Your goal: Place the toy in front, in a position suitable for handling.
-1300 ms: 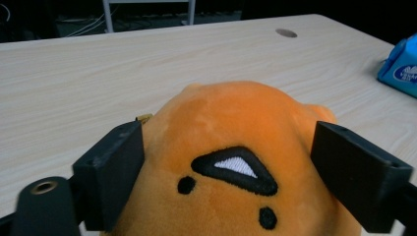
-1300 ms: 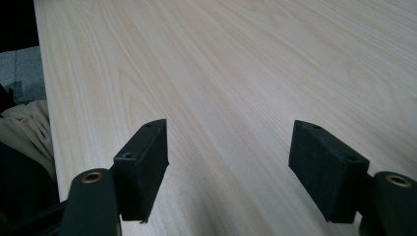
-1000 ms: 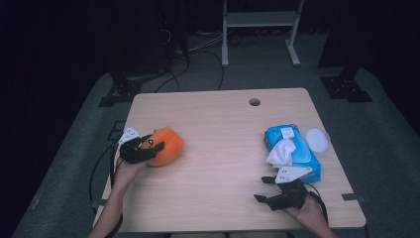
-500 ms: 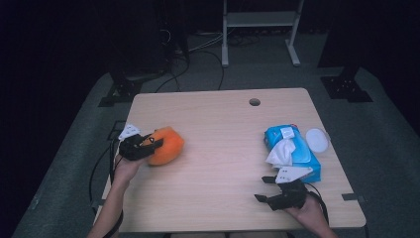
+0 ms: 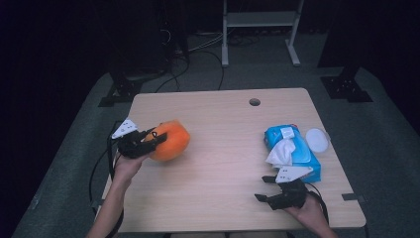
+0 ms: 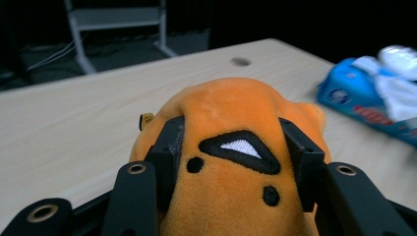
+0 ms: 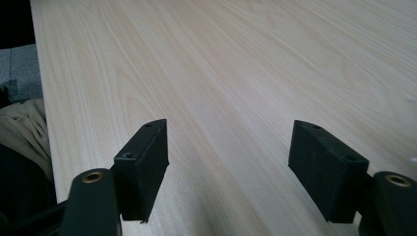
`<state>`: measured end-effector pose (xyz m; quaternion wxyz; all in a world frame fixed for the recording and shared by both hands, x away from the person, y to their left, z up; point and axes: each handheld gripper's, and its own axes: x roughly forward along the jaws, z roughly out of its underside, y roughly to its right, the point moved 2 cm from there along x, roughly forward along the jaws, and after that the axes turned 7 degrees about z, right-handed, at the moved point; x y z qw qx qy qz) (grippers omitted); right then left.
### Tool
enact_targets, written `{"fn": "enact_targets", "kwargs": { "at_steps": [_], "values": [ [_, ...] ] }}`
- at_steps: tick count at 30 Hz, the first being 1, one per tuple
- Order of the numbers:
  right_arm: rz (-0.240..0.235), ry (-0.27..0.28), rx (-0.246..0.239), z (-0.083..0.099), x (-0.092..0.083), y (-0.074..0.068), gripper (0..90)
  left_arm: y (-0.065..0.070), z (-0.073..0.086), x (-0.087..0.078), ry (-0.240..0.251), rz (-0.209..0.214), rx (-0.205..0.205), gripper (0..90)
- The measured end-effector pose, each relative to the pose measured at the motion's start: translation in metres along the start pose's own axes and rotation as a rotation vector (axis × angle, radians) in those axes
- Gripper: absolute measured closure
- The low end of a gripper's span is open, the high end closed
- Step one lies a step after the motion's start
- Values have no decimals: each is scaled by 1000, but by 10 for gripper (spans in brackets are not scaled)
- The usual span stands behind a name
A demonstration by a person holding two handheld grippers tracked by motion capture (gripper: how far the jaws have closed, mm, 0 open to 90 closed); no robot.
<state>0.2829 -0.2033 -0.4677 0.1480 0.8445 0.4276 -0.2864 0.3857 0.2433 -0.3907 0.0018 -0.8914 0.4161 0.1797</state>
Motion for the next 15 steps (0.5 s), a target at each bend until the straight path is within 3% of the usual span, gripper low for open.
{"fn": "enact_targets", "kwargs": {
  "at_steps": [7,11,15],
  "values": [
    [4,5,2,0,-2,1,300,42,-23,16,32,93,76,519],
    [11,9,7,0,-5,3,301,66,-25,29,33,156,104,519],
    [19,18,9,0,-8,5,300,89,-21,46,3,211,138,519]
  ]
}}
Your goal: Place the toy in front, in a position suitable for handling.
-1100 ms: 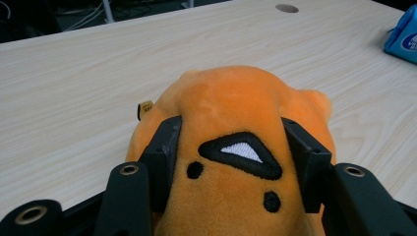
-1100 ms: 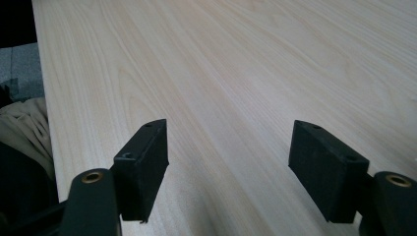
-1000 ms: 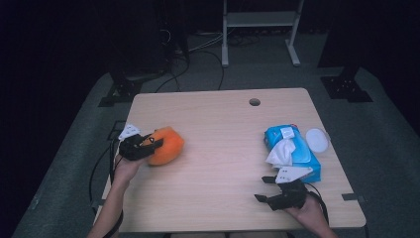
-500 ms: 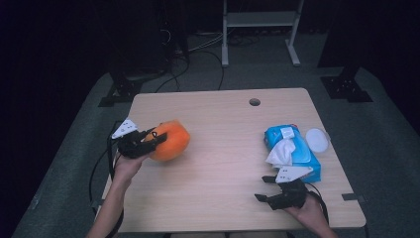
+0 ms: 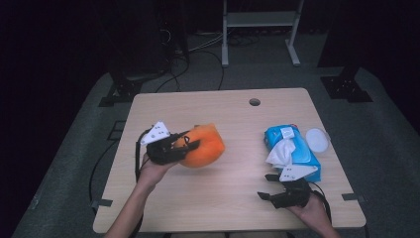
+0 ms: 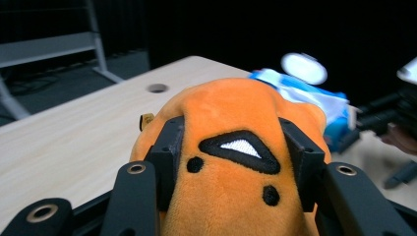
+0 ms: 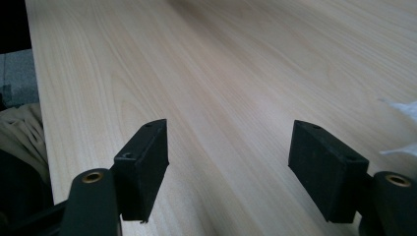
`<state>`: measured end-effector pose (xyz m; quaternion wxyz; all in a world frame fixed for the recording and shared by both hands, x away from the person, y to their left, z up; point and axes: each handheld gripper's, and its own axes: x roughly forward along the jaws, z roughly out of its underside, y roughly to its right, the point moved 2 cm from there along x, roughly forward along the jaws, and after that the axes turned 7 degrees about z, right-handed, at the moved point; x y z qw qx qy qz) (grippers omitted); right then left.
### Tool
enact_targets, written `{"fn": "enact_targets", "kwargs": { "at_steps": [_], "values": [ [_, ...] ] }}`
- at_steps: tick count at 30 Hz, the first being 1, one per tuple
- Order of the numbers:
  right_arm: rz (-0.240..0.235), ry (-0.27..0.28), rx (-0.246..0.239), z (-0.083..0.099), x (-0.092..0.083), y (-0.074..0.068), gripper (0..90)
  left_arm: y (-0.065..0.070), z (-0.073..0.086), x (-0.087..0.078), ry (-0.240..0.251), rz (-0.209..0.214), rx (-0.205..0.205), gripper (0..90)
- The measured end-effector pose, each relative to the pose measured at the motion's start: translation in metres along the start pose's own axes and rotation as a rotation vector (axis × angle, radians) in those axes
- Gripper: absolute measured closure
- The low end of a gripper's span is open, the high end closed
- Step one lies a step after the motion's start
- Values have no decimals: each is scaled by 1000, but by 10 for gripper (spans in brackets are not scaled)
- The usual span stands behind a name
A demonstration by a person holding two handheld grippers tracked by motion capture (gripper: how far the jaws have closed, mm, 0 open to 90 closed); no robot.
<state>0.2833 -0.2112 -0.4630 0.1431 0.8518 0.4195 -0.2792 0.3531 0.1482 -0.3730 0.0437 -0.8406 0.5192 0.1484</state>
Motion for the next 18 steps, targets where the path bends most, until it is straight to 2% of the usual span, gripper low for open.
{"fn": "enact_targets", "kwargs": {
  "at_steps": [8,13,18],
  "values": [
    [23,24,9,0,-9,6,301,28,17,37,-56,81,13,517],
    [39,38,19,0,-15,11,300,38,29,55,-92,114,14,516],
    [58,53,35,1,-20,16,300,47,37,65,-102,136,20,515]
  ]
}}
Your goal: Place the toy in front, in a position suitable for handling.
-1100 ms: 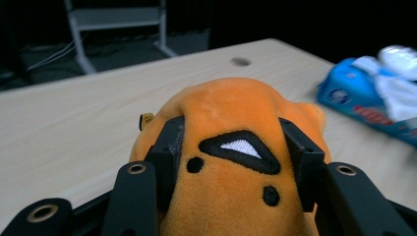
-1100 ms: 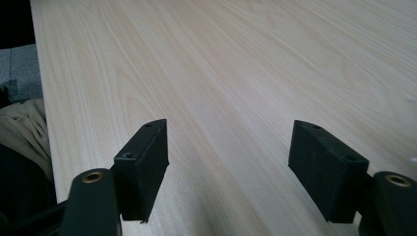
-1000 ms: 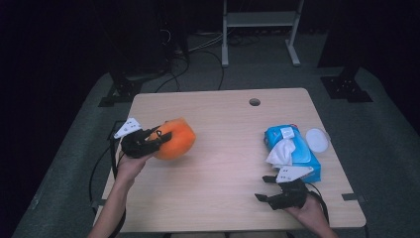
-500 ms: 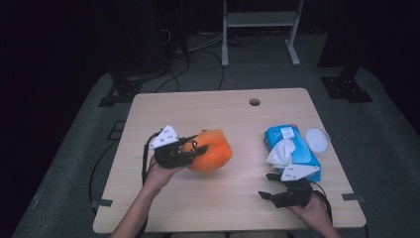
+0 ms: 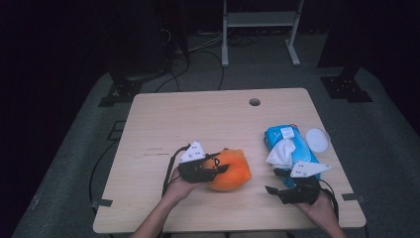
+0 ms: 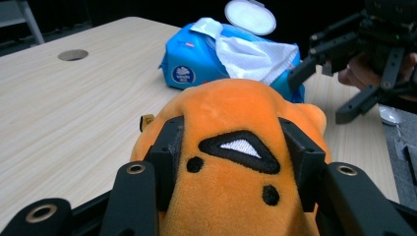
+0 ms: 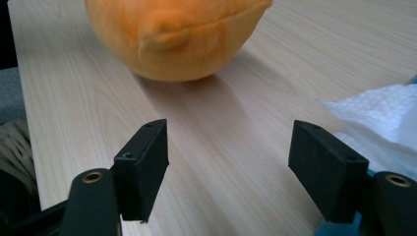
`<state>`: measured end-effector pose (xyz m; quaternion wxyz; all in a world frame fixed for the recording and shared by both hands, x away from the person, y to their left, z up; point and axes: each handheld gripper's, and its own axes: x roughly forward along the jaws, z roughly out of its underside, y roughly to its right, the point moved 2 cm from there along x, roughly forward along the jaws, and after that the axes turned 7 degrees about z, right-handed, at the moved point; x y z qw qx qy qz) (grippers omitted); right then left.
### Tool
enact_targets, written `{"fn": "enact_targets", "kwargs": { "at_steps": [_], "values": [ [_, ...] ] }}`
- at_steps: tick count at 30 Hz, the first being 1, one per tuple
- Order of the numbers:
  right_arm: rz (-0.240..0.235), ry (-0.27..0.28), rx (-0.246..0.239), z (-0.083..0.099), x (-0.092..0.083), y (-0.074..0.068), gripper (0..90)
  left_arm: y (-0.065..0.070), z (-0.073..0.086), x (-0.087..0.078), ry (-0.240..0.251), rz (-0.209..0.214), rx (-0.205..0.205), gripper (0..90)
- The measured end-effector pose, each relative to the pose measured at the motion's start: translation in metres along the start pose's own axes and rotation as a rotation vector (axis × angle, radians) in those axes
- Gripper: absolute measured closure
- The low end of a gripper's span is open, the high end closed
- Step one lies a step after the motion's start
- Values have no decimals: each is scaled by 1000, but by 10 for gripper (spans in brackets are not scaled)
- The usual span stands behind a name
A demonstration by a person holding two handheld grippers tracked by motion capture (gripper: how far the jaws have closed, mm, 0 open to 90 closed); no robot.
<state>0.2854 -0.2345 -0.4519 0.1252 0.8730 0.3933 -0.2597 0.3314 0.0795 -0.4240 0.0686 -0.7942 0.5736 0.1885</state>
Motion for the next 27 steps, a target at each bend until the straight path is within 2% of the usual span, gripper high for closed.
{"fn": "enact_targets", "kwargs": {
  "at_steps": [4,10,12,16,21,27],
  "values": [
    [11,5,15,1,-3,5,301,5,5,6,5,19,-1,511],
    [27,16,21,1,-5,9,301,12,15,17,-36,39,14,497],
    [41,22,12,0,-7,9,303,13,17,18,-21,38,14,487],
    [83,66,-5,-3,-16,13,303,15,20,18,-26,35,24,458],
    [120,138,30,-10,-31,24,303,17,20,19,-42,31,37,435],
    [162,155,22,-18,-38,37,303,16,20,18,-53,36,40,396]
  ]
}}
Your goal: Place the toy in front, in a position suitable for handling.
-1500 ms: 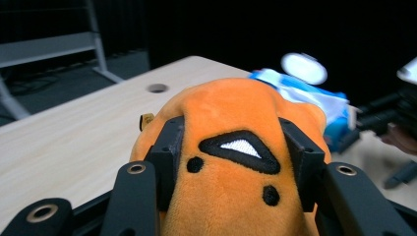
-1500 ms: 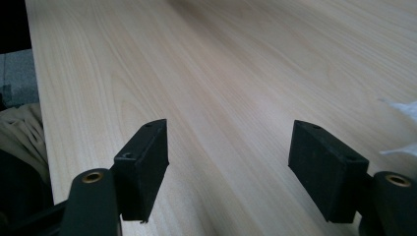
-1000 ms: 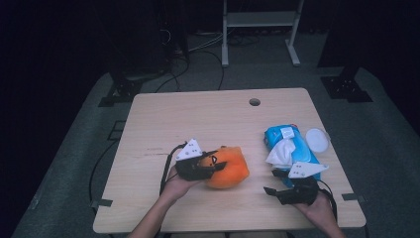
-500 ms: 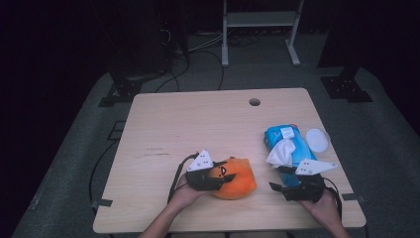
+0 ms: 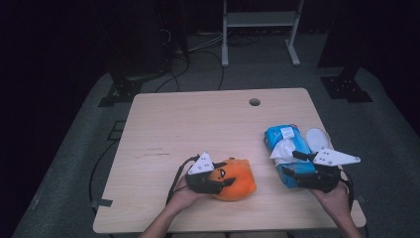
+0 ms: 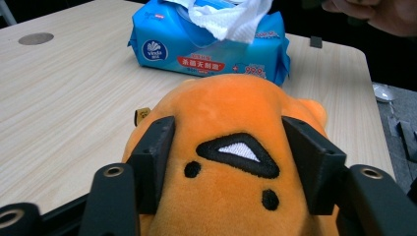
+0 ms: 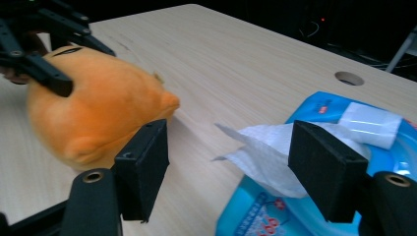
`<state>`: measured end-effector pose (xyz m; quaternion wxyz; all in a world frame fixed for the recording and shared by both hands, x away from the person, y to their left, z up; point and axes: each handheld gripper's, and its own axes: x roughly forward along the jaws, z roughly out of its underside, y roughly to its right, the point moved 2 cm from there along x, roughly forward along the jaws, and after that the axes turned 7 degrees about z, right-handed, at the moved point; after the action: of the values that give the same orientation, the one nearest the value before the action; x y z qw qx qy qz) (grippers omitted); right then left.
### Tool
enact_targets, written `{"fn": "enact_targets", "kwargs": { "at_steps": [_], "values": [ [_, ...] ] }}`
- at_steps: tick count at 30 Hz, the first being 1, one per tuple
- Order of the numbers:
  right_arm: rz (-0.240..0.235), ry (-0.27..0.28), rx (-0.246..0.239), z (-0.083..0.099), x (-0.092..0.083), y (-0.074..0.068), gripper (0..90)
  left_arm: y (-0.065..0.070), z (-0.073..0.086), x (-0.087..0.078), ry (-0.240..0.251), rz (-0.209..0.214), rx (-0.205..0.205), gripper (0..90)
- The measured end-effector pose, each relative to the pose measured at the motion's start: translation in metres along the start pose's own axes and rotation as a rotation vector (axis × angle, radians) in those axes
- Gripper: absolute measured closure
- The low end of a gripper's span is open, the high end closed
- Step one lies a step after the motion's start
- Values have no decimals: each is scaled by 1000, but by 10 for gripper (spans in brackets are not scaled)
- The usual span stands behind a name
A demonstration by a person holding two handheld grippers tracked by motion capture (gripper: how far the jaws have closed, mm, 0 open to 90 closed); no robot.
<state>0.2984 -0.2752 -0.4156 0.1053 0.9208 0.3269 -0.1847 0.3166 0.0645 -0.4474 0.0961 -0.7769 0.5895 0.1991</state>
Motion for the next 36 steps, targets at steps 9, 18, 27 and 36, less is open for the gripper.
{"fn": "enact_targets", "kwargs": {
  "at_steps": [9,18,27,36],
  "values": [
    [26,-52,-32,-5,17,16,312,0,0,0,-6,6,1,346],
    [44,-136,-100,-2,41,21,331,1,-1,0,-8,13,-4,311],
    [69,-177,-43,11,55,38,515,0,-3,-2,-23,37,-6,249],
    [67,-173,14,17,51,44,730,0,-7,-11,-60,41,16,206]
  ]
}}
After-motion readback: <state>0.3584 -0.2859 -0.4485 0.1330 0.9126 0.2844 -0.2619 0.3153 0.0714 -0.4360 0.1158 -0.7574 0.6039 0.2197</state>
